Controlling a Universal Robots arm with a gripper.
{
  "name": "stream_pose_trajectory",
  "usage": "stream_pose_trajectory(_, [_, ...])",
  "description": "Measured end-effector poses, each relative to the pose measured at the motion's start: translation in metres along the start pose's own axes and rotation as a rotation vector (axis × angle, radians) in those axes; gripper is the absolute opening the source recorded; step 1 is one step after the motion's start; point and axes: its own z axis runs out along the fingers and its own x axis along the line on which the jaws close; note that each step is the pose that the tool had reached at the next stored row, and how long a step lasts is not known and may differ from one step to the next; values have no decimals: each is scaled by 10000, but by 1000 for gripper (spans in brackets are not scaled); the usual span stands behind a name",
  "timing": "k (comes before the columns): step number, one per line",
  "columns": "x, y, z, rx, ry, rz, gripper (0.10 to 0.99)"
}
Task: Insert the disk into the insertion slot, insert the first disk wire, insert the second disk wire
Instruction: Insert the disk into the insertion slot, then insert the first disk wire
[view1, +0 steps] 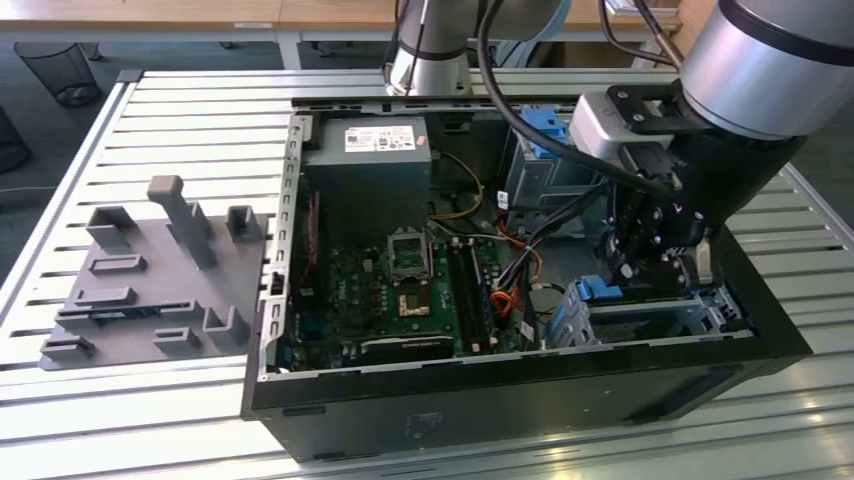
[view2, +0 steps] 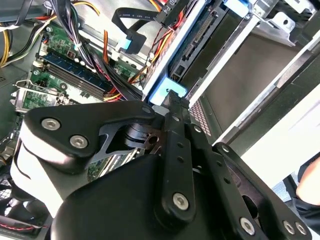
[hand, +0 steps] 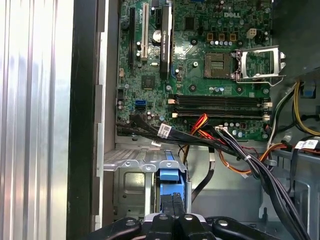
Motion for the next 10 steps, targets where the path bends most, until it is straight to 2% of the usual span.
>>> stream_pose_trajectory(10, [2,-8,11,0,21,-1,106])
